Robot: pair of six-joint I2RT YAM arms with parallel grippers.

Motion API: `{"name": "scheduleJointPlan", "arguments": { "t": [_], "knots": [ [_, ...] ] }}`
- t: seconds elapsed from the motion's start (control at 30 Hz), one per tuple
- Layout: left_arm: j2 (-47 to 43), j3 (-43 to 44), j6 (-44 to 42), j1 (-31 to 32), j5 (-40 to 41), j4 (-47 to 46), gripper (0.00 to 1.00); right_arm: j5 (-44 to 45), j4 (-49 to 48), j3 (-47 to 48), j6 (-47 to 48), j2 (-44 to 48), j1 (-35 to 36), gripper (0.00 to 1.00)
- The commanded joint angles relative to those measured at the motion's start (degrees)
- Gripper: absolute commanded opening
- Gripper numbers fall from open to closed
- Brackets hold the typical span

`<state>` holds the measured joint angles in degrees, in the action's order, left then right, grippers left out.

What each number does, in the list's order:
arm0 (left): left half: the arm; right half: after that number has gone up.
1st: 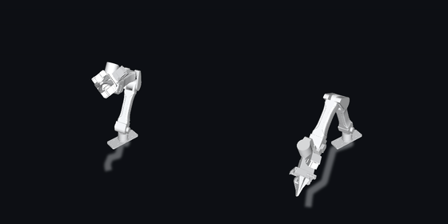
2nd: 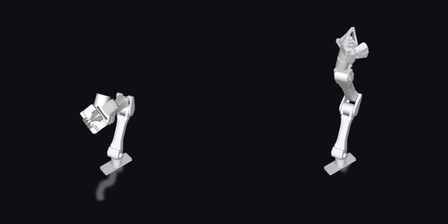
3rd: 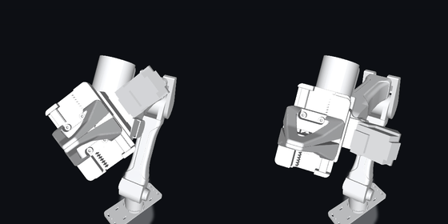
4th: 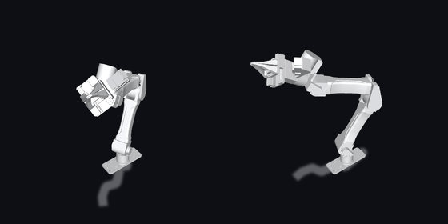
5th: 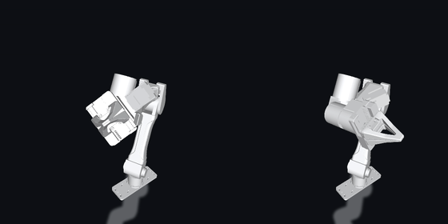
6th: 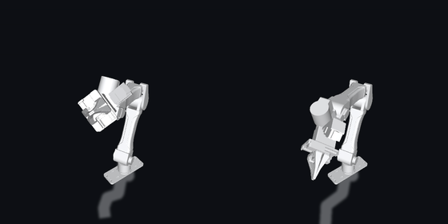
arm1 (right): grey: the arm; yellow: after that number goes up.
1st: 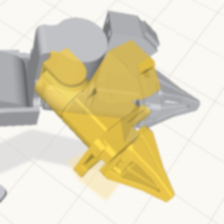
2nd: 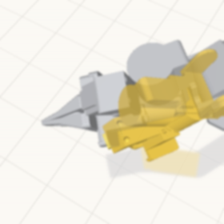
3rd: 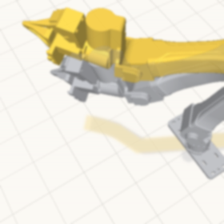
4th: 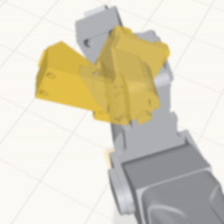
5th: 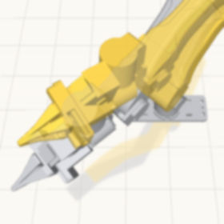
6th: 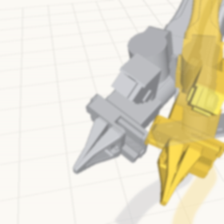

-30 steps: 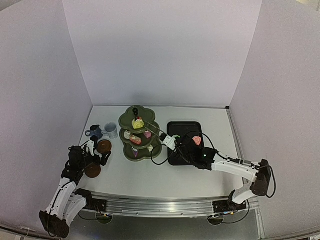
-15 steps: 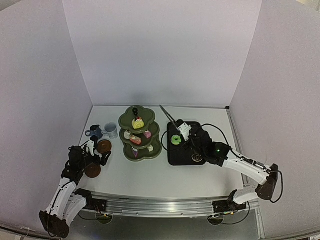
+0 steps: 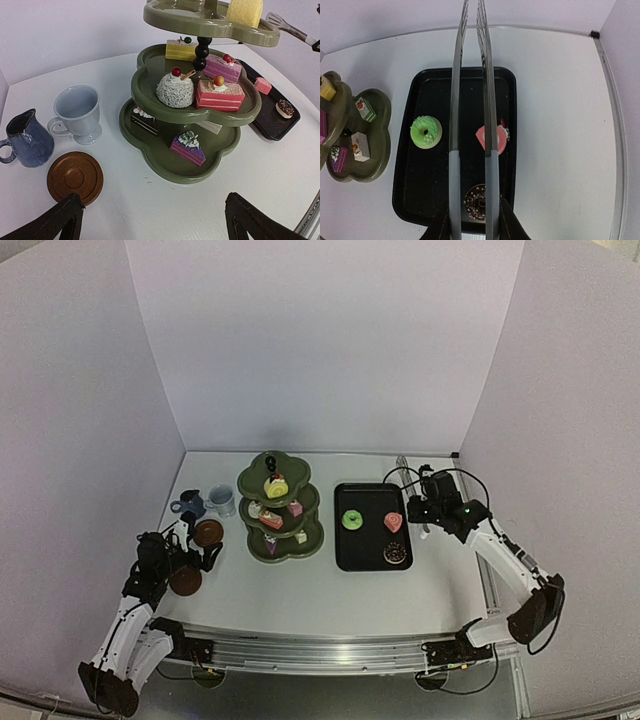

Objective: Serve the afternoon tea

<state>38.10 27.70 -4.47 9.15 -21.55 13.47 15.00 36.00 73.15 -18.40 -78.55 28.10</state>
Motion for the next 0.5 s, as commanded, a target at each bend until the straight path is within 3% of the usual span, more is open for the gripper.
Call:
{"name": "scheduleJointPlan", "arguments": {
  "t": [0.0,0.17,0.47],
  "knots": [
    [-1.17,-0.5,0.48,-0.22,-1.33,-1.84,0.99,-13.8,6.56,-1.8,-11.1,-0.92,-5.61,0.27],
    [-1.56,-0.96,0.69,-0.24,-1.39,-2.1,0.99,-21.44,13.03,-2.19,-14.1,-5.08,-8.3,0.31],
    [-1.77,-1.5,0.77,-0.26,-1.56,-2.31,0.99,-22.03,16.09,-2.58,-14.67,-9.48,-9.95,0.33]
  ]
}}
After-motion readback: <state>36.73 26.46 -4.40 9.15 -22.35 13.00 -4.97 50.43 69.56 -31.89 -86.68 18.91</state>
